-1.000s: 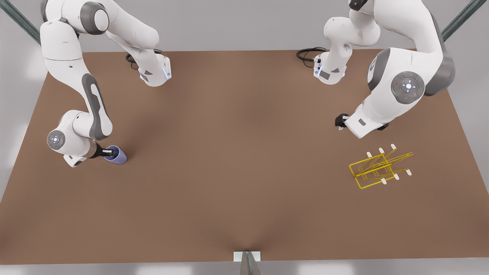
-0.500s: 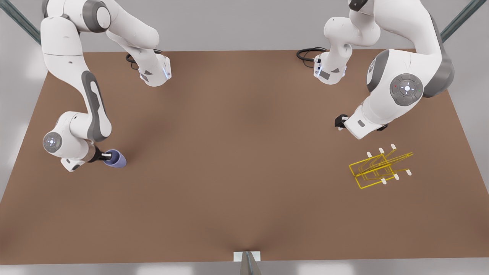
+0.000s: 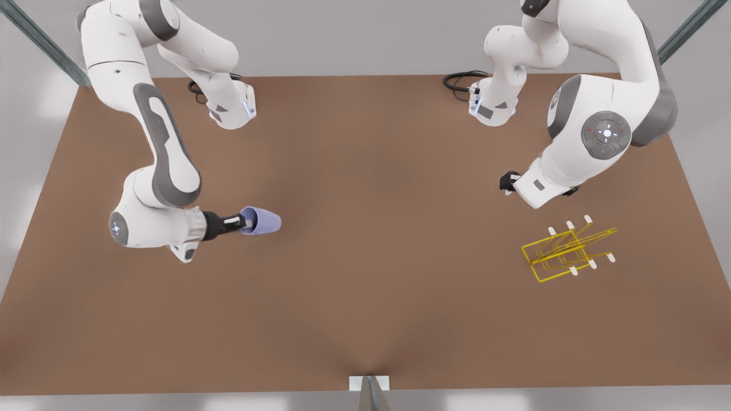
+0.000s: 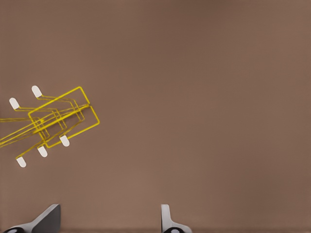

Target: Place the cup on the cup holder

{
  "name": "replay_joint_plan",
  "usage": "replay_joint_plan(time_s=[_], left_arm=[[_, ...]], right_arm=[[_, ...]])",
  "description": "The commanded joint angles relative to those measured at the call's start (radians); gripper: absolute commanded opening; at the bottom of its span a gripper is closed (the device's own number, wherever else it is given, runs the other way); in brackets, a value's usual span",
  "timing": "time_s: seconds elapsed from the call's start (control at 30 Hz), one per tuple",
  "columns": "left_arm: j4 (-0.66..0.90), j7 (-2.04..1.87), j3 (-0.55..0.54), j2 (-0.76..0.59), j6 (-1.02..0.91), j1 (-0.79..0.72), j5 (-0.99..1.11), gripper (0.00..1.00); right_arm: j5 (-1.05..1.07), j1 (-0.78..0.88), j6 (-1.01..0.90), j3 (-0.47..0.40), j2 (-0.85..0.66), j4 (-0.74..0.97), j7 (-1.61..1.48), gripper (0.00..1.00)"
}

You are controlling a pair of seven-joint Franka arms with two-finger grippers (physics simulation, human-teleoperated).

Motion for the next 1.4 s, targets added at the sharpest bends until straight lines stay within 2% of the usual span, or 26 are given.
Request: replay_joint_plan(time_s=[0.0, 0.07, 0.23, 0.4, 0.47, 0.53, 0.7, 0.83, 1.37], left_arm=[[0.000, 0.001, 0.000, -0.001, -0.002, 0.000, 0.001, 1.00], [-0.003, -0.001, 0.000, -0.001, -0.002, 0.000, 0.001, 1.00], [-0.006, -0.001, 0.000, -0.001, -0.002, 0.000, 0.001, 1.00], [-0.006, 0.001, 0.000, 0.002, -0.003, 0.000, 0.001, 1.00], [-0.006, 0.001, 0.000, 0.007, -0.002, 0.000, 0.002, 1.00], [-0.006, 0.001, 0.000, 0.008, -0.002, 0.000, 0.001, 1.00], [-0.006, -0.001, 0.000, 0.013, 0.001, 0.000, 0.002, 1.00], [-0.006, -0.001, 0.000, 0.013, 0.000, 0.000, 0.002, 1.00], [-0.006, -0.001, 0.000, 0.025, 0.003, 0.000, 0.005, 1.00]], right_arm=[[0.180, 0.052, -0.057, 0.007, 0.050, 0.051, 0.031, 0.21], [0.272, 0.118, -0.034, 0.007, 0.101, 0.092, 0.034, 0.21], [0.494, 0.300, 0.244, 0.007, 0.185, 0.100, 0.017, 0.21], [0.503, 0.512, 0.289, -0.007, 0.490, 0.484, 0.017, 0.21], [0.505, 0.601, 0.289, -0.057, 0.590, 0.636, 0.015, 0.21], [0.505, 0.648, 0.292, -0.059, 0.649, 0.716, 0.017, 0.21], [0.513, 0.779, 0.312, -0.151, 0.742, 0.859, 0.020, 0.21], [0.513, 0.836, 0.328, -0.226, 0.777, 0.862, -0.004, 0.21], [0.506, 0.848, 0.416, -0.252, 0.868, 0.854, -0.189, 0.21]])
